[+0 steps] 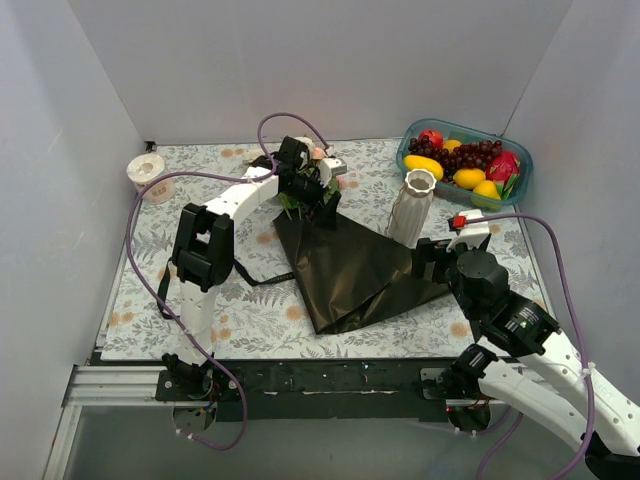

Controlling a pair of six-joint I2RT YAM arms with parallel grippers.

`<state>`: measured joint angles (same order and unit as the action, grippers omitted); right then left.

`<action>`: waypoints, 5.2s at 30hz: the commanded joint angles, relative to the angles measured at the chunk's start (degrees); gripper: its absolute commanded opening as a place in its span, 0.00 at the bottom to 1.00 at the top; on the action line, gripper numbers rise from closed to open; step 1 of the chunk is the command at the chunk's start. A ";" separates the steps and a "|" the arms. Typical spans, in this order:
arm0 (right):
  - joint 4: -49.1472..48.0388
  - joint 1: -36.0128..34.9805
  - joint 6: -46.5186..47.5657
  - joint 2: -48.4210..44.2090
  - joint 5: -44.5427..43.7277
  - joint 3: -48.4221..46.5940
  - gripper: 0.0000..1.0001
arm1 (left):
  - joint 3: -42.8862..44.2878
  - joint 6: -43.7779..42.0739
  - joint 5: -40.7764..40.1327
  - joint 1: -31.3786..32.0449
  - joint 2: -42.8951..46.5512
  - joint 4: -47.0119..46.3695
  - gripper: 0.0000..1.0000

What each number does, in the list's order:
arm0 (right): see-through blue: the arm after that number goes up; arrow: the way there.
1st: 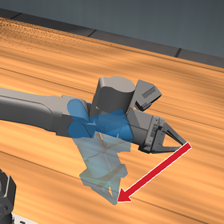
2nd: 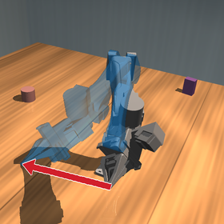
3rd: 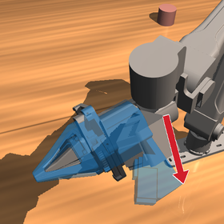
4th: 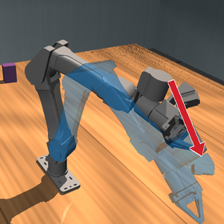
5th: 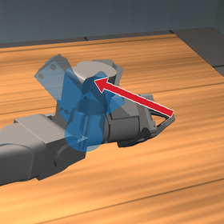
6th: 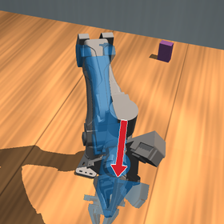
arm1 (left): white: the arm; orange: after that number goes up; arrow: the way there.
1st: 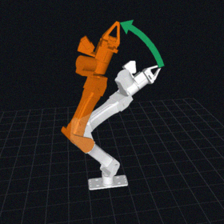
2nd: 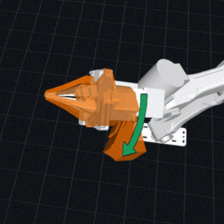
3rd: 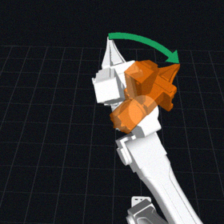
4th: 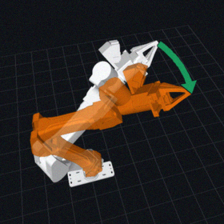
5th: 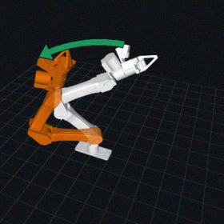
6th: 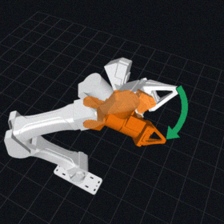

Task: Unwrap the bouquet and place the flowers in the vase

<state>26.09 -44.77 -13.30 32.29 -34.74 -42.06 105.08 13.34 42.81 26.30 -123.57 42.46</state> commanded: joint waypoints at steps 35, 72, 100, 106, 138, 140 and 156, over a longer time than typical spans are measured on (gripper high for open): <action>-2.36 -0.40 0.29 -1.18 0.20 0.58 0.97 | -7.25 -6.05 1.39 -6.17 16.25 5.44 0.00; -29.26 -0.31 -0.05 30.45 4.35 0.49 0.98 | -22.20 -56.07 55.90 -46.60 28.11 36.73 0.24; -46.30 -0.58 -30.29 36.25 27.27 14.47 0.98 | -23.34 -56.94 49.48 -47.66 32.78 36.64 0.28; -44.19 -0.75 -34.69 39.16 25.43 13.85 0.98 | -23.08 -56.85 49.04 -47.66 32.78 36.64 0.28; -52.36 -1.02 -35.31 47.69 24.55 7.96 0.25 | -24.92 -57.82 48.34 -47.75 34.18 36.64 0.29; -53.68 -1.63 -33.56 46.29 24.89 7.52 0.22 | -24.04 -56.94 48.86 -47.75 34.01 36.56 0.30; -54.04 -18.50 -17.29 51.81 31.40 -7.41 0.20 | -7.25 1.31 42.81 -47.66 35.32 6.44 0.42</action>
<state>-26.76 -59.24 -35.55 81.36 -5.21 -44.60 94.91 -12.93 84.14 -21.41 -92.90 66.35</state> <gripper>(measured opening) 0.205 0.389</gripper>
